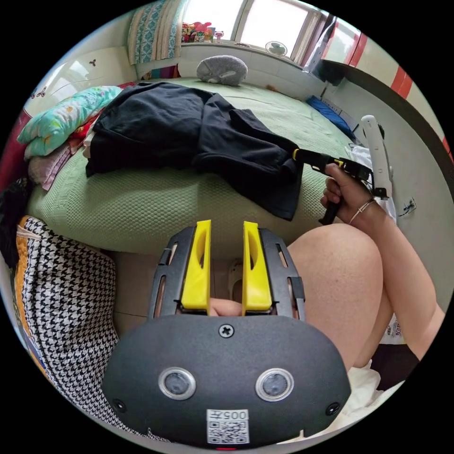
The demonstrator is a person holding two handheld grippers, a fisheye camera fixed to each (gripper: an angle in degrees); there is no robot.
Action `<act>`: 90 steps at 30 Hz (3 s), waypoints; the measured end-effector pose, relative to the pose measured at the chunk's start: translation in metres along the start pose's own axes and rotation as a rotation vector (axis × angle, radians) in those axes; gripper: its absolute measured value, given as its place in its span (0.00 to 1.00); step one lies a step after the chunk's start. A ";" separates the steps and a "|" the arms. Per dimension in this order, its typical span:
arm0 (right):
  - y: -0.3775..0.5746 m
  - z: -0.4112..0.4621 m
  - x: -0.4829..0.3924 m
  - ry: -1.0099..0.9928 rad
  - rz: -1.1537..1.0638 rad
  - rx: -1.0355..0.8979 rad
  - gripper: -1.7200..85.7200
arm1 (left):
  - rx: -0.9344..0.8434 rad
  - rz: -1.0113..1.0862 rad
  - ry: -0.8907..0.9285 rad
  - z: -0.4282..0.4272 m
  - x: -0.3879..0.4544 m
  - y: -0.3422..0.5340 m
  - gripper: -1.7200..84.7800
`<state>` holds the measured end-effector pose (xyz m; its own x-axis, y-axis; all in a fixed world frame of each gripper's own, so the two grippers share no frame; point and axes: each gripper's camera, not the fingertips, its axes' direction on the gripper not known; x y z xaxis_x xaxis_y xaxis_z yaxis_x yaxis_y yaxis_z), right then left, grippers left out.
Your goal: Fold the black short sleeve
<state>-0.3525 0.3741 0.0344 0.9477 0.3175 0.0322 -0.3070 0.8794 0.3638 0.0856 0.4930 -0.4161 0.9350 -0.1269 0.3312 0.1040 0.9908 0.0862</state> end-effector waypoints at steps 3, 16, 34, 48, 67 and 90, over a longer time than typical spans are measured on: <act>0.002 -0.011 0.013 0.054 0.011 0.012 0.00 | 0.019 -0.019 0.007 -0.003 -0.007 0.004 0.14; 0.008 -0.041 0.044 0.268 -0.068 -0.040 0.00 | 0.042 -0.028 0.073 -0.014 -0.033 0.011 0.13; -0.013 -0.108 0.129 0.405 -0.088 -0.011 0.11 | 0.070 -0.020 0.164 -0.004 -0.067 -0.003 0.13; -0.030 -0.038 0.044 0.259 -0.398 -0.079 0.14 | 0.063 -0.038 0.271 -0.001 -0.087 -0.018 0.14; -0.066 -0.107 0.214 0.173 0.072 -0.012 0.07 | 0.094 0.153 0.254 0.005 -0.041 -0.036 0.20; 0.051 -0.086 0.126 -0.085 -0.605 -0.322 0.07 | 0.048 0.509 0.147 0.036 0.073 -0.024 0.22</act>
<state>-0.2559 0.4898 -0.0225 0.9602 -0.2791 -0.0119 0.2794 0.9590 0.0470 0.1389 0.4580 -0.3601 0.9011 0.3808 0.2074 -0.3878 0.9217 -0.0074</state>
